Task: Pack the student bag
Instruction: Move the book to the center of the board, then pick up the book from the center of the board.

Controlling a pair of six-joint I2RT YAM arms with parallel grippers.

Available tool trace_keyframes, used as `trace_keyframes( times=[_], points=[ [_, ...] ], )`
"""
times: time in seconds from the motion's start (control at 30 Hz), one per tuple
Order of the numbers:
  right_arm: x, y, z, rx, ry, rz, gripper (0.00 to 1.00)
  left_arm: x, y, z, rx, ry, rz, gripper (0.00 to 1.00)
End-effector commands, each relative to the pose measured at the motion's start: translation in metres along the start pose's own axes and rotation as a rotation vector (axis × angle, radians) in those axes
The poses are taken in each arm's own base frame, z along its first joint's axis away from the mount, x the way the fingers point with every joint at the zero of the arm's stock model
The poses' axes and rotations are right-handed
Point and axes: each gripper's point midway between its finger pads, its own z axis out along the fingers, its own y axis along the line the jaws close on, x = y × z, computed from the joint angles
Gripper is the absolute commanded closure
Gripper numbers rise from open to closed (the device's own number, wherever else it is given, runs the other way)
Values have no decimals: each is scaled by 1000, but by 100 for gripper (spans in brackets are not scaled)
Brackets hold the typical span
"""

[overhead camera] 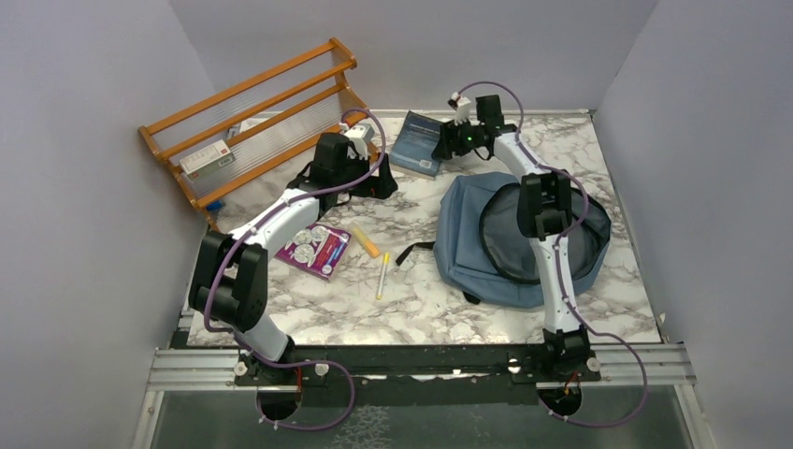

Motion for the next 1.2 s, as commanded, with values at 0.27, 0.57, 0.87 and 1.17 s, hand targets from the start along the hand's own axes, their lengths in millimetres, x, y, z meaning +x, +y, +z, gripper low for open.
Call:
trace_keyframes(
  times=[0.27,0.57,0.87,1.17],
  points=[
    [4,23,-35,129,-25,231,29,-62,8,52,-13,-78,-43,1],
    [-11,61,-103,193,-158,296,29,-74,20,132,3,-60,68,2],
    [-7,75,-121,187,-168,305,29,-86,42,190,-55,-69,135,2],
    [-7,59,-96,196,-145,382,29,-89,67,220,-138,-86,147,1]
  ],
)
